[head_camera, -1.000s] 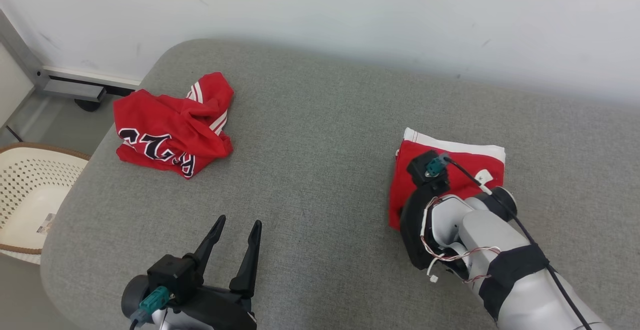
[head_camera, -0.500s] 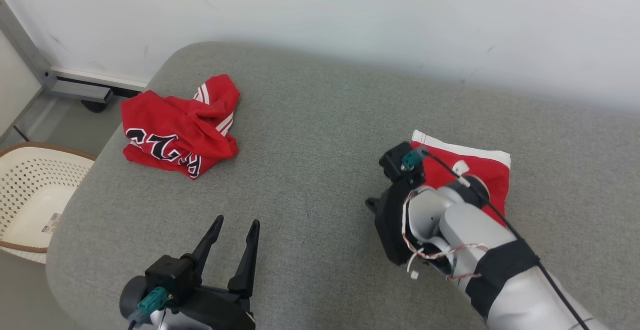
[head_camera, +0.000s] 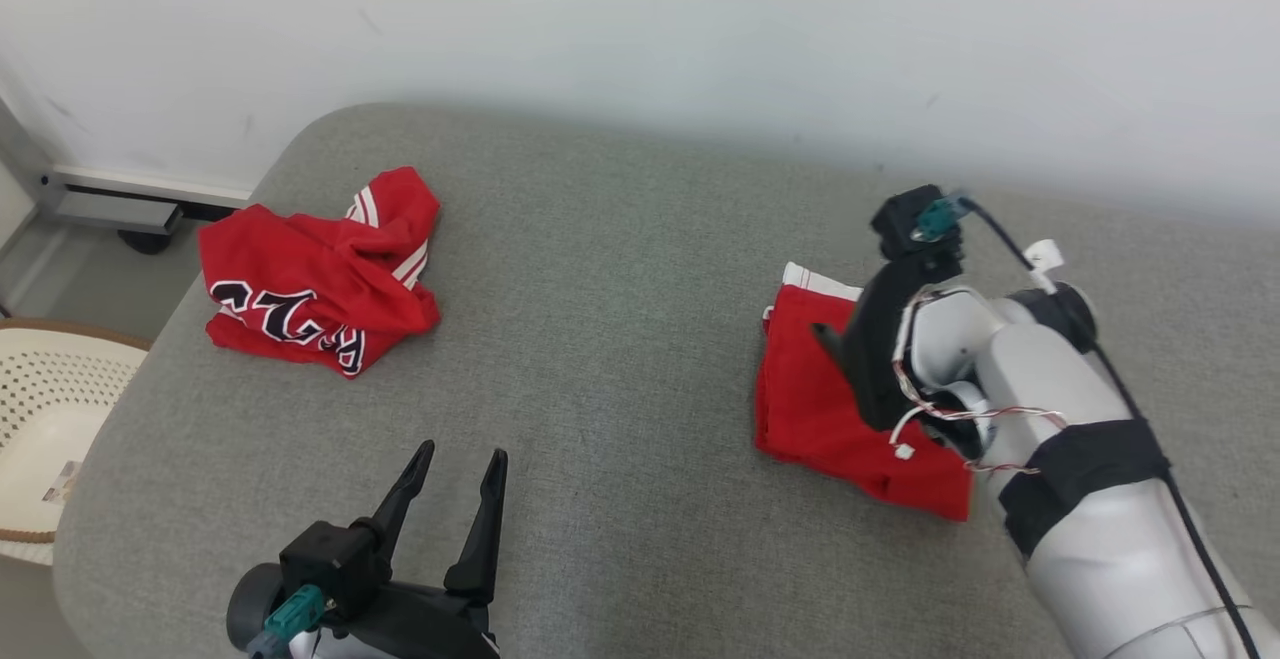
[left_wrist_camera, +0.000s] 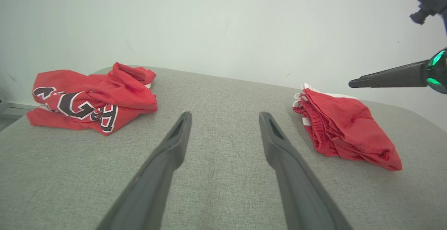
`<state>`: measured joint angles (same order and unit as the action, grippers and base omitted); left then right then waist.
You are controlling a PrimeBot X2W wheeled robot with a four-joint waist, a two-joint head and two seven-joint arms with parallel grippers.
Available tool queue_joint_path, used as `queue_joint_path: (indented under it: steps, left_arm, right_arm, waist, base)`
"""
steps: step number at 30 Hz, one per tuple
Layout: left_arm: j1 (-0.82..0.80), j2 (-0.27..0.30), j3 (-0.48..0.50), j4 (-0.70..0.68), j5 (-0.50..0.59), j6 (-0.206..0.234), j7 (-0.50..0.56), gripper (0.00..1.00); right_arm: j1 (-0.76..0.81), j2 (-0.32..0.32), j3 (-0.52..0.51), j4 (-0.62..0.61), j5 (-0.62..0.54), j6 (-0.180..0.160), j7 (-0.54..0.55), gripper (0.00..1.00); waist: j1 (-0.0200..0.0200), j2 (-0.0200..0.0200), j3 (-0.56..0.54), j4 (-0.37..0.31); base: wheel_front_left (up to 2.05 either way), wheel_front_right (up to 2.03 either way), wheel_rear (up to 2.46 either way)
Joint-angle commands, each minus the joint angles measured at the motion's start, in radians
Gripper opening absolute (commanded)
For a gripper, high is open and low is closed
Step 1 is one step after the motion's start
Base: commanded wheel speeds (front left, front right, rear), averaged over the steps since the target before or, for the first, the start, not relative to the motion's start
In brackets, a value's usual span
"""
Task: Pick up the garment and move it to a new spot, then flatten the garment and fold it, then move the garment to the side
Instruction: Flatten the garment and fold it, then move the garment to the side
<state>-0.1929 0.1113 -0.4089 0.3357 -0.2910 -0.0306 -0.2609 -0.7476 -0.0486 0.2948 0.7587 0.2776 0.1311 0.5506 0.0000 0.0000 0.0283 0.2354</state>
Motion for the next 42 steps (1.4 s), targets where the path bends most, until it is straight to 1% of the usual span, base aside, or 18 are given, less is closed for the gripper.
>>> queue_joint_path:
  steps: [1, 7, 11, 17, 21, 25, 28, 33, 37, 39, 40, 42]
  left_arm:
    - [0.009, 0.008, 0.0, -0.003, -0.009, 0.002, -0.007, 1.0]
    - [0.005, 0.012, -0.008, -0.007, -0.012, 0.001, -0.007, 1.0]
    - [-0.004, 0.012, -0.014, -0.007, -0.014, -0.001, -0.007, 1.0]
    - [-0.018, 0.011, -0.022, -0.001, -0.015, -0.002, -0.007, 1.0]
    - [-0.024, 0.011, -0.025, 0.002, -0.017, -0.004, -0.007, 1.0]
    - [-0.032, 0.012, -0.028, 0.004, -0.018, -0.004, -0.007, 1.0]
    - [-0.036, 0.012, -0.03, 0.004, -0.018, -0.007, -0.007, 1.0]
    - [-0.045, 0.01, -0.033, 0.007, -0.018, -0.009, -0.007, 1.0]
    - [-0.049, 0.009, -0.035, 0.009, -0.02, -0.01, -0.007, 1.0]
    - [-0.055, 0.008, -0.036, 0.009, -0.018, -0.011, -0.007, 1.0]
    - [-0.056, 0.008, -0.036, 0.009, -0.018, -0.01, -0.007, 1.0]
    - [-0.056, 0.007, -0.035, 0.009, -0.018, -0.009, -0.007, 1.0]
  right_arm:
    - [0.018, -0.004, -0.053, -0.002, -0.04, -0.001, 0.022, 1.0]
    - [0.092, -0.003, -0.278, -0.063, -0.184, -0.001, 0.106, 1.0]
    - [0.152, -0.003, -0.36, -0.115, -0.217, -0.001, 0.147, 1.0]
    - [0.232, -0.004, -0.405, -0.157, -0.194, -0.001, 0.172, 1.0]
    - [0.254, -0.003, -0.437, -0.158, -0.176, -0.001, 0.162, 1.0]
    - [0.237, -0.004, -0.459, -0.137, -0.158, -0.001, 0.129, 1.0]
    - [0.212, -0.003, -0.472, -0.106, -0.135, -0.001, 0.098, 1.0]
    - [0.176, -0.004, -0.489, -0.048, -0.138, -0.001, 0.065, 1.0]
    - [0.142, -0.004, -0.497, 0.033, -0.134, -0.001, 0.051, 1.0]
    - [0.117, -0.004, -0.514, 0.097, -0.15, -0.001, 0.034, 1.0]
    - [0.109, -0.004, -0.518, 0.117, -0.155, -0.001, 0.027, 0.98]
    - [0.092, -0.004, -0.53, 0.158, -0.165, -0.001, 0.013, 0.5]
  waist:
    - [0.0, 0.0, -0.002, -0.011]
    - [0.0, 0.0, 0.007, -0.025]
    - [0.0, 0.0, 0.019, -0.028]
    - [0.0, 0.0, 0.034, -0.024]
    - [0.0, 0.0, 0.043, -0.02]
    - [0.0, 0.0, 0.052, -0.016]
    - [0.0, 0.0, 0.058, -0.01]
    - [0.0, 0.0, 0.065, 0.0]
    - [0.0, 0.0, 0.073, 0.011]
    - [0.0, 0.0, 0.079, 0.019]
    - [0.0, 0.0, 0.081, 0.021]
    - [0.0, 0.0, 0.084, 0.025]
  base:
    - [0.0, 0.0, 0.0]
    - [0.0, 0.0, 0.0]
    - [0.0, 0.0, 0.0]
    - [0.0, 0.0, 0.0]
    - [0.0, 0.0, 0.0]
    - [0.0, 0.0, 0.0]
    - [0.0, 0.0, 0.0]
    - [0.0, 0.0, 0.0]
    - [0.0, 0.0, 0.0]
    - [0.0, 0.0, 0.0]
    - [0.0, 0.0, 0.0]
    - [0.0, 0.0, 0.0]
